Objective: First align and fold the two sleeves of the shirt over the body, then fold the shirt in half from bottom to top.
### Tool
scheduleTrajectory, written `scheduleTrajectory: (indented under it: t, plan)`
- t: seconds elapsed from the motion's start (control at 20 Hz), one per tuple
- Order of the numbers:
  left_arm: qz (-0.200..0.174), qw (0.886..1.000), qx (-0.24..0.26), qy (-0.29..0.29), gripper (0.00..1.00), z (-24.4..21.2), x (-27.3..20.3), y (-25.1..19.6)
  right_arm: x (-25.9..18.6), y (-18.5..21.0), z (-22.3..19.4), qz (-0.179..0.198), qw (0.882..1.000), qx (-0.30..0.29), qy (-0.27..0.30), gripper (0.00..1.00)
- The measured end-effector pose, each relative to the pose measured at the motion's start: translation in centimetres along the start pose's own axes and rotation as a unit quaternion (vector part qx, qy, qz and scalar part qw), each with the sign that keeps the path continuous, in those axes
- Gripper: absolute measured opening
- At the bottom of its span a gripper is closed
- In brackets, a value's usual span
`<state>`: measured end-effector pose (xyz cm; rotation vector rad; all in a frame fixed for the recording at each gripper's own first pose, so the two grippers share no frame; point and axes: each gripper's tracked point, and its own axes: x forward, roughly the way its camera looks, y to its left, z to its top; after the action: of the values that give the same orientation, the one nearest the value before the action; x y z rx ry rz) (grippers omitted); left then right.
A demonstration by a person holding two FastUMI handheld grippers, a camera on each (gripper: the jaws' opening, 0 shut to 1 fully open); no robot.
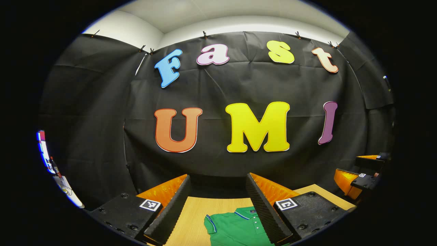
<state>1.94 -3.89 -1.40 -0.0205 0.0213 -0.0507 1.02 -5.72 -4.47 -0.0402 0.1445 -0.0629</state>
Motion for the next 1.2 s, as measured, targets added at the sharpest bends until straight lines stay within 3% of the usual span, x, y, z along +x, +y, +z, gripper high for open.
scheduleTrajectory:
  t: [0.55, 0.95, 1.2]
  plan:
    - [0.005, 1.0, 0.01, 0.017, 1.0, -1.2, -0.1, -0.4, 2.4, -1.3, -7.0, 0.007, 0.996, 0.005, 0.084, 0.95]
    - [0.009, 1.0, 0.014, 0.02, 1.0, -1.4, 0.0, -0.7, 7.0, -2.7, -14.8, 0.025, 0.986, 0.007, 0.166, 0.95]
    - [0.021, 0.999, 0.019, 0.022, 1.0, -1.5, 0.3, -0.6, 11.0, -3.7, -20.4, 0.033, 0.973, 0.02, 0.229, 0.95]
